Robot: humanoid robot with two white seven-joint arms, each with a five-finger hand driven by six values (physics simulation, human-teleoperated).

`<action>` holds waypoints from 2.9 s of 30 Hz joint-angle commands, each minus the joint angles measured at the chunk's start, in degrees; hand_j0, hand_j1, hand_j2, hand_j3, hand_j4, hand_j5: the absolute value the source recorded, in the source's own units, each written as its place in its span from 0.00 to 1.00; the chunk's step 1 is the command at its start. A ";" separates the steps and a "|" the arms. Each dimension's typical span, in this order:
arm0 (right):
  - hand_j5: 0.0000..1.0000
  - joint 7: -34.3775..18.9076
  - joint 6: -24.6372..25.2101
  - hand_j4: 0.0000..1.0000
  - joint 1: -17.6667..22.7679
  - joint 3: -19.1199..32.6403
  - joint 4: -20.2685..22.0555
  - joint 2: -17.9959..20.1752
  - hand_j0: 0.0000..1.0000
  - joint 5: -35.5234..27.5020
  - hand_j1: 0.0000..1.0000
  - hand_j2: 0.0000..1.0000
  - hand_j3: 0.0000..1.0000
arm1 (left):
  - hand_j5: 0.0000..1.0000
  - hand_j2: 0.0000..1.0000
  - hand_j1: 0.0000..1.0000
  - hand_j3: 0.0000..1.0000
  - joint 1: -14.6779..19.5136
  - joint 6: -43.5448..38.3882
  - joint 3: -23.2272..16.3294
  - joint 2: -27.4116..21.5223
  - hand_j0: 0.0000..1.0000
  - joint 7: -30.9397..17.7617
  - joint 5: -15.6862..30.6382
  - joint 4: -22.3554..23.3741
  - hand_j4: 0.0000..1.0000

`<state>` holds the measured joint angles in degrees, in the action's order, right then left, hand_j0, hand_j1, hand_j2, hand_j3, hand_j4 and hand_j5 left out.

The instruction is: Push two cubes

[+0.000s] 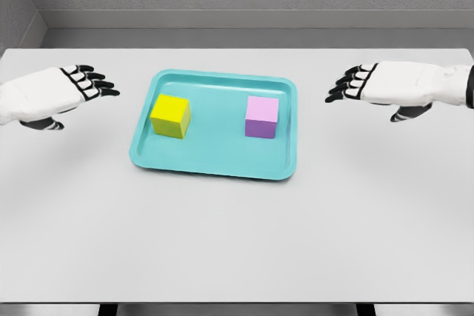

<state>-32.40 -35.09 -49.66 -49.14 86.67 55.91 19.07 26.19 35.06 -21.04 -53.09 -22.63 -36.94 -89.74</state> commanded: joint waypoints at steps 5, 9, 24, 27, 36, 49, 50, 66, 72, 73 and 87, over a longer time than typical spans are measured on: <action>0.83 -2.60 0.09 0.83 -1.41 -3.33 -9.50 -9.32 0.83 2.37 0.83 0.83 0.83 | 0.95 0.95 0.95 0.95 2.99 -0.06 -5.59 0.97 0.95 -1.89 -3.66 1.14 0.95; 0.68 -2.60 0.09 0.68 -2.02 -2.54 -9.68 -9.59 0.68 2.11 0.68 0.68 0.68 | 0.87 0.87 0.87 0.87 8.70 -0.06 -10.68 3.52 0.87 -3.21 -6.48 4.48 0.87; 0.64 -2.60 0.09 0.64 2.28 5.81 -7.83 -14.25 0.64 14.06 0.64 0.64 0.64 | 0.70 0.70 0.70 0.70 11.60 -0.06 -13.24 5.63 0.70 -4.35 -6.66 6.94 0.70; 0.64 -2.60 0.09 0.64 2.28 5.72 -7.83 -16.18 0.64 14.59 0.64 0.64 0.64 | 0.70 0.70 0.70 0.70 12.31 -0.06 -13.24 6.15 0.70 -4.44 -6.66 8.44 0.70; 0.64 -2.60 0.09 0.64 2.55 5.37 -8.71 -20.23 0.64 20.39 0.64 0.64 0.64 | 0.70 0.70 0.70 0.70 13.01 -0.06 -13.32 9.32 0.70 -5.32 -6.66 9.49 0.70; 0.64 -2.60 0.09 0.64 1.93 5.10 -11.79 -22.69 0.64 22.32 0.64 0.64 0.64 | 0.70 0.70 0.70 0.70 12.39 -0.06 -13.32 9.76 0.70 -6.02 -6.66 9.49 0.70; 0.64 -2.60 0.09 0.64 1.93 5.28 -11.79 -22.86 0.64 22.32 0.64 0.64 0.64 | 0.70 0.70 0.70 0.70 12.40 -0.06 -13.32 10.20 0.70 -6.02 -6.66 9.49 0.70; 0.64 -2.60 0.09 0.64 0.61 5.02 -15.48 -26.03 0.64 22.94 0.64 0.64 0.64 | 0.70 0.70 0.70 0.70 12.57 -0.06 -13.24 13.10 0.70 -8.57 -6.57 9.05 0.70; 0.64 -2.60 0.09 0.64 0.17 4.93 -17.15 -28.14 0.64 23.73 0.64 0.64 0.64 | 0.70 0.70 0.70 0.70 12.75 -0.06 -13.24 13.89 0.70 -8.66 -6.48 8.79 0.70; 0.64 -2.60 0.09 0.64 0.17 4.93 -17.15 -28.22 0.64 23.73 0.64 0.64 0.64 | 0.70 0.70 0.70 0.70 12.84 -0.06 -13.24 14.24 0.70 -8.92 -6.57 8.79 0.70; 0.64 -2.60 0.09 0.64 -0.53 3.96 -17.06 -29.72 0.64 23.73 0.64 0.64 0.64 | 0.70 0.70 0.70 0.70 13.10 -0.06 -13.24 16.70 0.70 -9.89 -6.66 8.26 0.70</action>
<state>-35.02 -35.11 -50.19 -45.17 69.58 26.36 42.97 39.29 35.12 -34.30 -36.85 -32.27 -43.79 -81.45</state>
